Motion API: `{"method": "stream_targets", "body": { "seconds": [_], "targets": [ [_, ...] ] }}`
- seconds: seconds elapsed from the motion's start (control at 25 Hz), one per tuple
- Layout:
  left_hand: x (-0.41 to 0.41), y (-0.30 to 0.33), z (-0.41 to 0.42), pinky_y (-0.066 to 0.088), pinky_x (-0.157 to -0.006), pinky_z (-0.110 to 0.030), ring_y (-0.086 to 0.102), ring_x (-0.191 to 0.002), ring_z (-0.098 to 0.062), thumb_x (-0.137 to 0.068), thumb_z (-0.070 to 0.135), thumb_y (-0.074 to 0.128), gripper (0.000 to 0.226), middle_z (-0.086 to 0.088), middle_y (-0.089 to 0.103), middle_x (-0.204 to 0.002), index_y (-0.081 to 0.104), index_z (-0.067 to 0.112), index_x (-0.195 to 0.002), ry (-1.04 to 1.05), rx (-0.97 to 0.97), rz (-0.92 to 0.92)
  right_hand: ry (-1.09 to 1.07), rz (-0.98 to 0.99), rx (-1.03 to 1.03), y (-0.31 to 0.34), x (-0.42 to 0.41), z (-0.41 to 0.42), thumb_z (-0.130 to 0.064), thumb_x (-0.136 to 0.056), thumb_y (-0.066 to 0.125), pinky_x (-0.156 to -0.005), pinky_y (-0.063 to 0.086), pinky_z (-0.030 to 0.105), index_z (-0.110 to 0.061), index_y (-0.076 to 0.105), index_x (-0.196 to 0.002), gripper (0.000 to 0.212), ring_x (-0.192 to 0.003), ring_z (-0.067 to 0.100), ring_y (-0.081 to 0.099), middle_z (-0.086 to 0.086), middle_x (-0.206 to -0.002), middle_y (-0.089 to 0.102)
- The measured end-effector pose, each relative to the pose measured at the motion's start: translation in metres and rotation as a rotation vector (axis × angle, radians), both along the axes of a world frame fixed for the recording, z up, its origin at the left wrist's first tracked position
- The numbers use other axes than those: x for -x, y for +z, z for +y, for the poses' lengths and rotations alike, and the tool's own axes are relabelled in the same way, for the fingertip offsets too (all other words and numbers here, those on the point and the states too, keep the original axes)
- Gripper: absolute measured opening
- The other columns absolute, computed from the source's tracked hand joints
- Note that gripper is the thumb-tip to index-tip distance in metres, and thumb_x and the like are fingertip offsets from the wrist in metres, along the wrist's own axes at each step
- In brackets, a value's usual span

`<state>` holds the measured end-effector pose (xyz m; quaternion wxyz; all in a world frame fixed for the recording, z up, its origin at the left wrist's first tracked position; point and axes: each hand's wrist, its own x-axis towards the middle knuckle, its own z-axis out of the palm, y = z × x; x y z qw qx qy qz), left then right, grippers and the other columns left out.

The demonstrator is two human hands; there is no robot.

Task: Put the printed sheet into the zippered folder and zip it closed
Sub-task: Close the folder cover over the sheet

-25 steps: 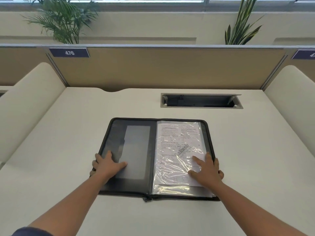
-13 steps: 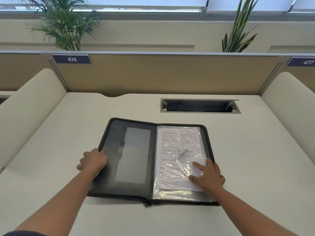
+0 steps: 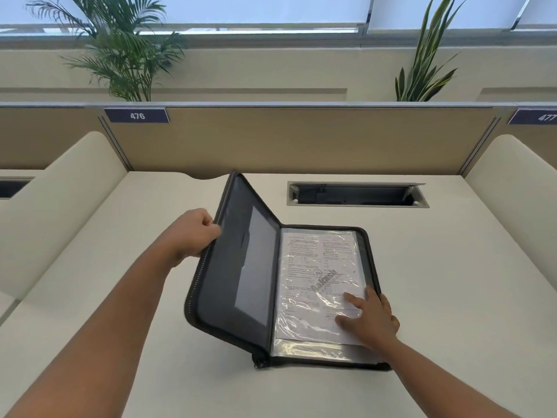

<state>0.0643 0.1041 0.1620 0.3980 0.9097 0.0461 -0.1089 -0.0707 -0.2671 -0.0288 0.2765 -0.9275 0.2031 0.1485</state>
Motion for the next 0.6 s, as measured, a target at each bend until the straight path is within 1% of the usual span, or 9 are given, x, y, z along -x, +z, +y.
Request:
{"method": "stream_targets", "body": {
  "seconds": [0.12,0.16,0.2,0.24,0.32,0.36,0.4,0.48,0.6],
  "targets": [
    [0.01,0.019,-0.035,0.049,-0.046,-0.022,0.059,-0.048,-0.013,-0.091,0.012,0.06,0.008,-0.005,0.06,-0.067,0.055,0.009,-0.085,-0.131,0.092,0.006,0.023,-0.066,0.049,0.021,-0.006,0.012,-0.071,-0.082,0.061,-0.117,0.015,0.052,-0.051,0.052,-0.142,0.063,-0.158,0.021,0.0,-0.005,-0.172,0.012],
    [0.013,0.021,-0.048,0.05,-0.047,-0.022,0.061,-0.047,-0.011,-0.09,0.013,0.062,0.009,-0.003,0.061,-0.065,0.054,0.01,-0.085,-0.163,0.124,0.008,0.029,-0.14,0.005,0.034,-0.01,0.019,-0.07,-0.085,0.061,-0.117,0.018,0.053,-0.048,0.055,-0.141,0.06,-0.158,0.021,0.007,-0.004,-0.171,0.018],
    [0.016,0.023,-0.062,0.051,-0.048,-0.023,0.064,-0.048,-0.012,-0.09,0.014,0.063,0.011,-0.002,0.063,-0.064,0.054,0.011,-0.085,-0.187,0.16,0.014,0.028,-0.226,-0.122,0.049,-0.014,0.027,-0.065,-0.088,0.063,-0.118,0.024,0.053,-0.045,0.058,-0.138,0.054,-0.155,0.02,0.019,-0.004,-0.167,0.03],
    [0.018,0.022,-0.075,0.052,-0.049,-0.024,0.067,-0.051,-0.013,-0.091,0.016,0.064,0.012,-0.002,0.066,-0.065,0.055,0.012,-0.086,-0.207,0.197,0.023,0.015,-0.308,-0.327,0.067,-0.018,0.034,-0.06,-0.091,0.065,-0.116,0.034,0.05,-0.045,0.06,-0.134,0.047,-0.149,0.017,0.036,-0.005,-0.16,0.043],
    [0.023,0.017,-0.101,0.053,-0.05,-0.025,0.07,-0.055,-0.018,-0.093,0.023,0.067,0.016,-0.006,0.071,-0.072,0.055,0.013,-0.088,-0.238,0.263,0.035,-0.01,-0.393,-0.753,0.102,-0.023,0.048,-0.053,-0.092,0.068,-0.104,0.051,0.038,-0.045,0.062,-0.127,0.036,-0.125,0.011,0.062,-0.007,-0.139,0.065],
    [0.025,0.013,-0.113,0.053,-0.051,-0.024,0.072,-0.056,-0.019,-0.093,0.029,0.068,0.02,-0.007,0.073,-0.079,0.056,0.013,-0.09,-0.25,0.284,0.025,-0.001,-0.406,-0.881,0.118,-0.024,0.052,-0.054,-0.09,0.067,-0.096,0.056,0.034,-0.044,0.062,-0.128,0.039,-0.114,0.011,0.068,-0.007,-0.13,0.07],
    [0.027,0.008,-0.124,0.054,-0.052,-0.023,0.073,-0.058,-0.02,-0.093,0.036,0.07,0.026,-0.006,0.074,-0.089,0.057,0.014,-0.091,-0.262,0.298,0.006,0.016,-0.409,-0.94,0.131,-0.026,0.054,-0.056,-0.089,0.066,-0.089,0.057,0.032,-0.041,0.062,-0.131,0.045,-0.11,0.014,0.071,-0.006,-0.125,0.072],
    [0.032,-0.005,-0.143,0.057,-0.055,-0.024,0.075,-0.061,-0.021,-0.089,0.052,0.071,0.038,0.0,0.072,-0.102,0.059,0.016,-0.093,-0.292,0.33,-0.02,0.08,-0.427,-0.98,0.144,-0.027,0.053,-0.05,-0.091,0.065,-0.084,0.059,0.035,-0.034,0.059,-0.137,0.049,-0.109,0.021,0.072,-0.001,-0.123,0.072],
    [0.039,-0.034,-0.161,0.063,-0.063,-0.032,0.076,-0.069,-0.021,-0.086,0.06,0.07,0.042,0.003,0.071,-0.103,0.061,0.023,-0.102,-0.35,0.347,0.021,0.089,-0.444,-1.007,0.144,-0.027,0.035,-0.025,-0.092,0.065,-0.086,0.062,0.046,-0.028,0.064,-0.133,0.041,-0.106,0.03,0.073,0.009,-0.122,0.071]
  ]
}}
